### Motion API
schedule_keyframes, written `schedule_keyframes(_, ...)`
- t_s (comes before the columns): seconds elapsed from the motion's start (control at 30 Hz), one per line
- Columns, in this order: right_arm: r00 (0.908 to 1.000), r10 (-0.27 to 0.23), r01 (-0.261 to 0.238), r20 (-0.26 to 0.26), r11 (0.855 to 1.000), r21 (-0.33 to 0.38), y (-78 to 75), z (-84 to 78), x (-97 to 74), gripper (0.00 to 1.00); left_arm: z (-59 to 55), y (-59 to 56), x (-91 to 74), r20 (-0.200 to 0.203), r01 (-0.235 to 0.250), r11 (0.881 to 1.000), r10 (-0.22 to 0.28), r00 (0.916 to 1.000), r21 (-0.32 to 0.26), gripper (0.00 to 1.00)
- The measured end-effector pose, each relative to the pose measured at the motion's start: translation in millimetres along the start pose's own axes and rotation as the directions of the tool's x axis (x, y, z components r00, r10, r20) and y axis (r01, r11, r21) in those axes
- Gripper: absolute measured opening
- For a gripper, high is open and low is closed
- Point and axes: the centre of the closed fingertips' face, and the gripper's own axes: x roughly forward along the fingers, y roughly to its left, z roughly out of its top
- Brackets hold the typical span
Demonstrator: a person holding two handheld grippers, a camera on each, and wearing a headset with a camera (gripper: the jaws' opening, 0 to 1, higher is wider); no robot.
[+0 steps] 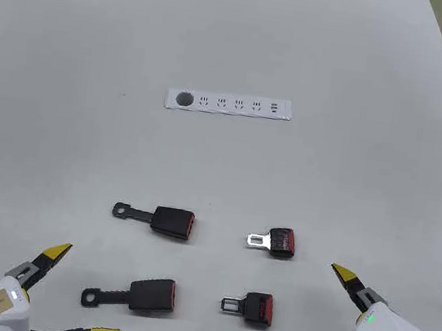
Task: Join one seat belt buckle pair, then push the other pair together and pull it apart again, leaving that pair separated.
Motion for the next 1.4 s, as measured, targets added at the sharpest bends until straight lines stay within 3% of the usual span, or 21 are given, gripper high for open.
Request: schedule_keyframes(1.4, 1.0, -0.003, 0.003, 0.002, 1.0, -0.011, -0.2, 2.7, -0.9, 0.99, -2.4, 1.2, 0.9, -0.003, 0.003, 1.0, -0.003, 1.0, 0.01, 1.0)
